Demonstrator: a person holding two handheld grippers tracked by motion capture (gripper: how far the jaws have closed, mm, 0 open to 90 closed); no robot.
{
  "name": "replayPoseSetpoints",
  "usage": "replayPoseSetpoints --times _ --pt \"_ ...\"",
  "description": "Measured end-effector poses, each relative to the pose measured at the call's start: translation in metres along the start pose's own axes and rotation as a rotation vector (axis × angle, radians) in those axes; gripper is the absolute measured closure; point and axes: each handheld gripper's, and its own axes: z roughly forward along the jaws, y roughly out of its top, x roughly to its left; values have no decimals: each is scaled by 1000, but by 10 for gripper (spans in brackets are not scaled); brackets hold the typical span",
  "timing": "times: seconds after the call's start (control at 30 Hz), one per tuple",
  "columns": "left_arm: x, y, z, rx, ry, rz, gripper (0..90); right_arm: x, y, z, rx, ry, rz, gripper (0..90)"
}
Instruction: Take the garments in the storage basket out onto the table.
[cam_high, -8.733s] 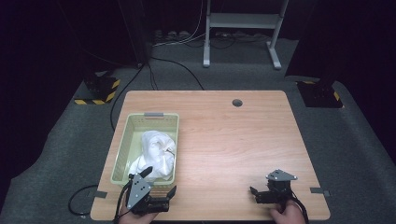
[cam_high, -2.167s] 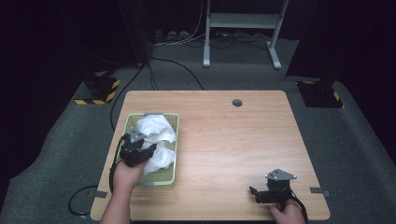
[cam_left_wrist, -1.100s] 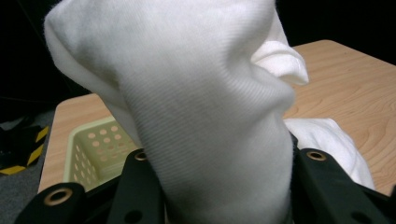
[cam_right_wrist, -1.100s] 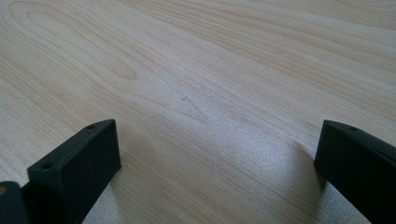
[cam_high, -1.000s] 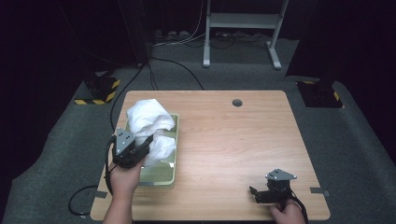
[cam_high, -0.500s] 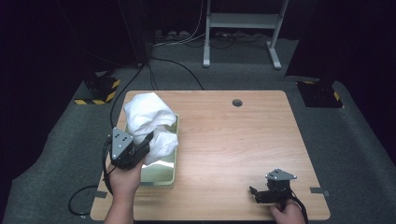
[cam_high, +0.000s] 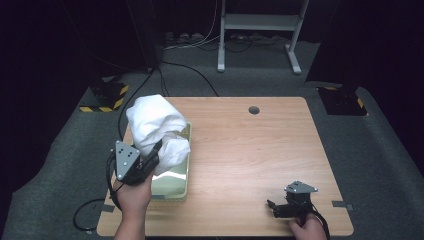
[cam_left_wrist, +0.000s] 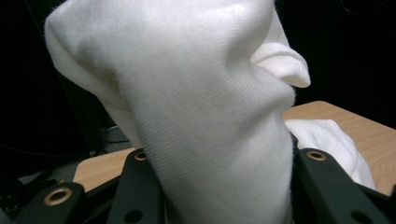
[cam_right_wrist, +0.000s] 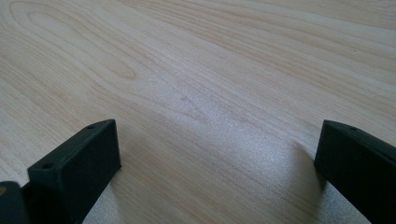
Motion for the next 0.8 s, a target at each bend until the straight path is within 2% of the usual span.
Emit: replayPoseSetpoints --times 0.17,0.3,0.8 --pt "-3 3 -3 -40 6 5 597 0 0 0 0 1 1 1" --pt "-6 5 -4 -53 -3 1 597 0 0 0 0 0 0 1" --pt "-8 1 -3 -46 -14 -12 597 0 -1 0 -2 3 -6 1"
